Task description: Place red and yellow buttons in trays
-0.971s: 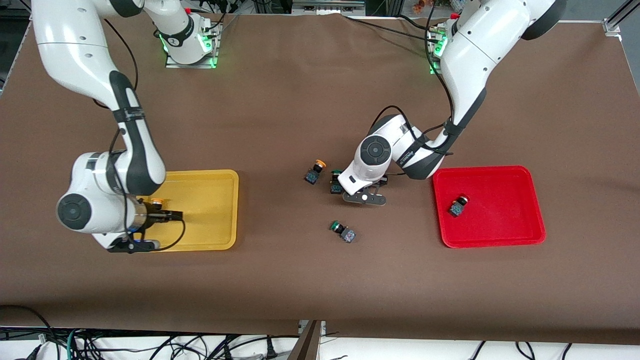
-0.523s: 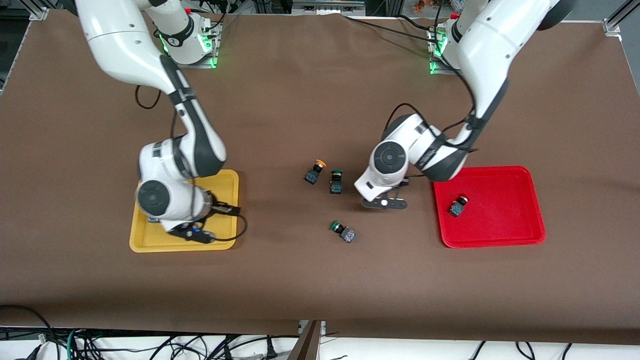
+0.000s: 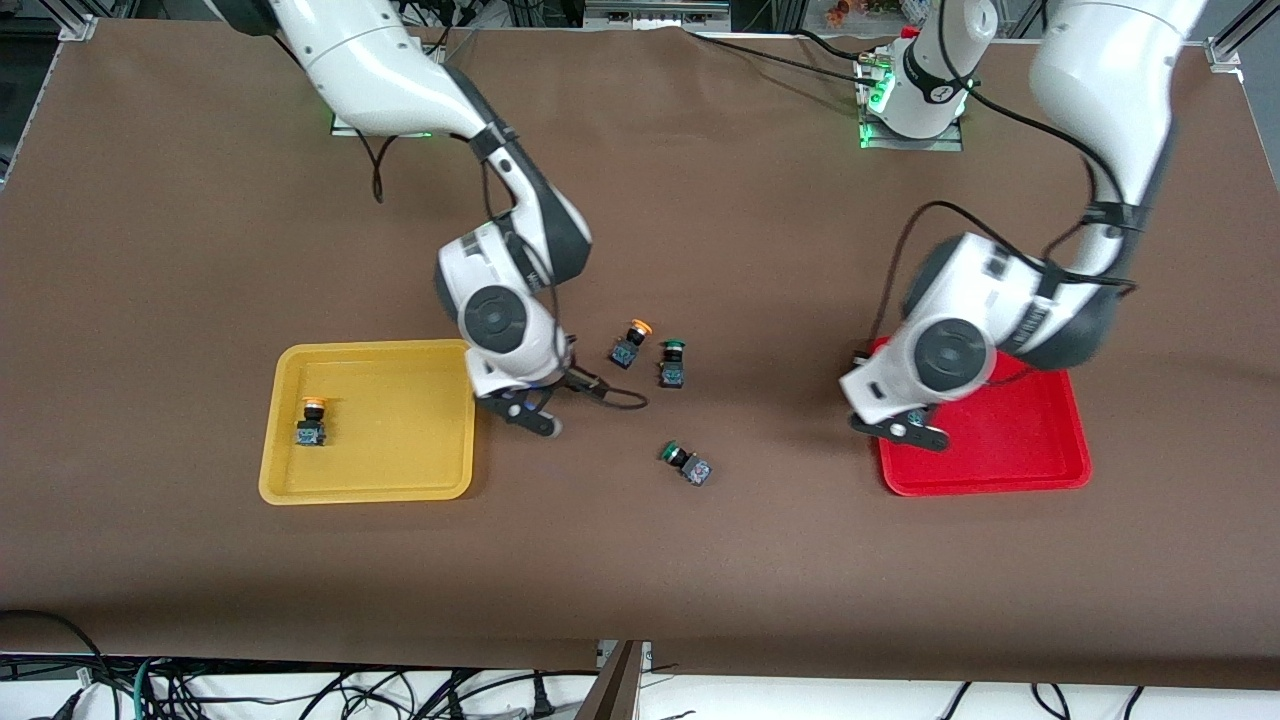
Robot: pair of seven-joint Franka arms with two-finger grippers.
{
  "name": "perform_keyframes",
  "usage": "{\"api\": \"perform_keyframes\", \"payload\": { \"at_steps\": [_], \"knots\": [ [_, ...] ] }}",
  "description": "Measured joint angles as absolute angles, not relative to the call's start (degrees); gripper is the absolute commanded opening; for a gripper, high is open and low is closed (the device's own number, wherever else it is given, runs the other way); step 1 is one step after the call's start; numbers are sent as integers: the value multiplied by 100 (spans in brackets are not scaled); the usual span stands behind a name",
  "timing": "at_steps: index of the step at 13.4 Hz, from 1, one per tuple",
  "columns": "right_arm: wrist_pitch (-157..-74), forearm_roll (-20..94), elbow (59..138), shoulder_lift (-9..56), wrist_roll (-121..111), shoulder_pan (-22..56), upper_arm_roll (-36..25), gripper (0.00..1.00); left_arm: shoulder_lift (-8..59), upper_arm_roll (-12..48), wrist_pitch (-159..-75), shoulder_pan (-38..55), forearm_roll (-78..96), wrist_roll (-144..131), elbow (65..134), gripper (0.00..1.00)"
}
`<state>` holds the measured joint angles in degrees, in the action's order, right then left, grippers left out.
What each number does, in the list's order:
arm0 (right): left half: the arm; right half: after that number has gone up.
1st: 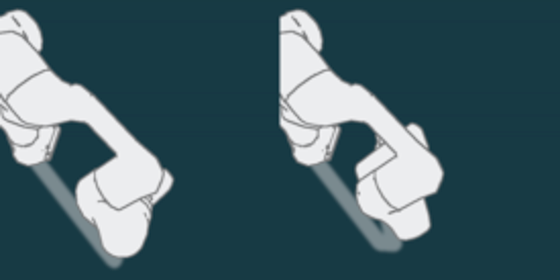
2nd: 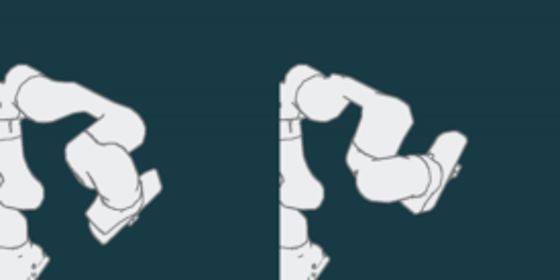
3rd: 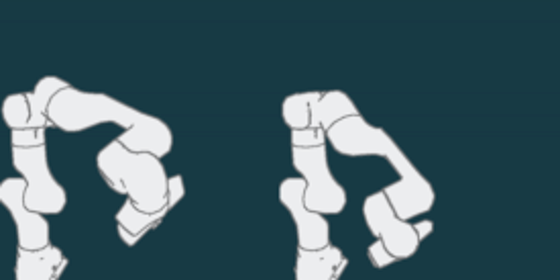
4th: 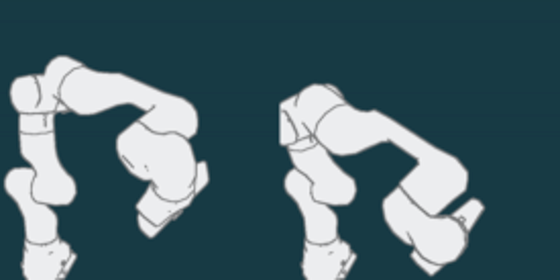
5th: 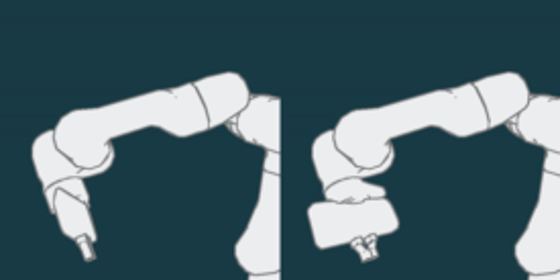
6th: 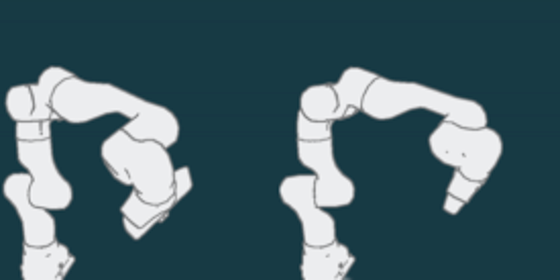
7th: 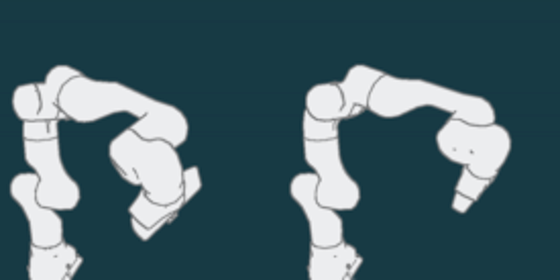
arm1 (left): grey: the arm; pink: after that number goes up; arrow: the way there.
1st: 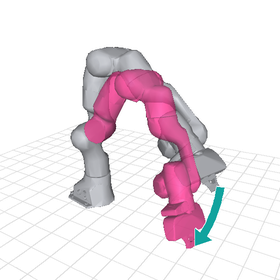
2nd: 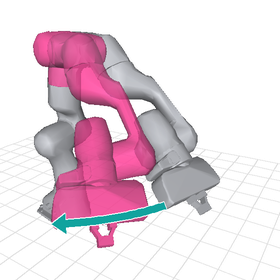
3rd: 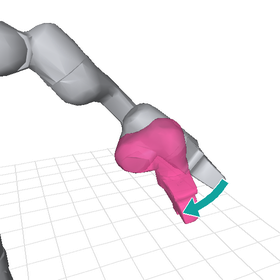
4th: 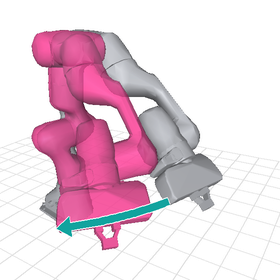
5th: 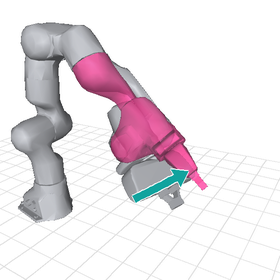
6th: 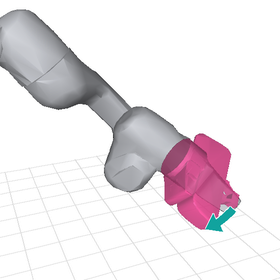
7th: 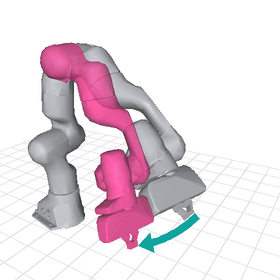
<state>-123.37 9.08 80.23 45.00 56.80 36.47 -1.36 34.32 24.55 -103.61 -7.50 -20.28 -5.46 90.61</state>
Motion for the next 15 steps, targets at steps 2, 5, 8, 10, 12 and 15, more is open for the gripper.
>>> {"api": "perform_keyframes", "payload": {
  "at_steps": [2, 5, 8, 10, 12, 15],
  "knots": [
    [-12413, 908, 8025, 4591, 5948, 3892, -139, 100, 3497, 2444, -10604, -1327, -2028, 352, 9118, 28],
    [-12457, 907, 8028, 4702, 6205, 4123, -144, 100, 3748, 2440, -11209, -1947, -2028, 1323, 9170, 31],
    [-12661, 907, 8031, 4858, 6312, 4268, -145, 78, 4056, 2433, -11631, -2136, -2028, 1675, 9192, 76],
    [-12808, 907, 8032, 4953, 6399, 4315, -146, 20, 4174, 2428, -11742, -2271, -2028, 1958, 9194, 100],
    [-12891, 907, 8033, 5011, 6431, 4333, -147, 0, 4160, 2454, -11711, -2370, -2028, 2077, 9186, 100],
    [-12912, 906, 8014, 4996, 6408, 4330, -207, 0, 3846, 2726, -11205, -2413, -1829, 2069, 9040, 100]
  ]
}}
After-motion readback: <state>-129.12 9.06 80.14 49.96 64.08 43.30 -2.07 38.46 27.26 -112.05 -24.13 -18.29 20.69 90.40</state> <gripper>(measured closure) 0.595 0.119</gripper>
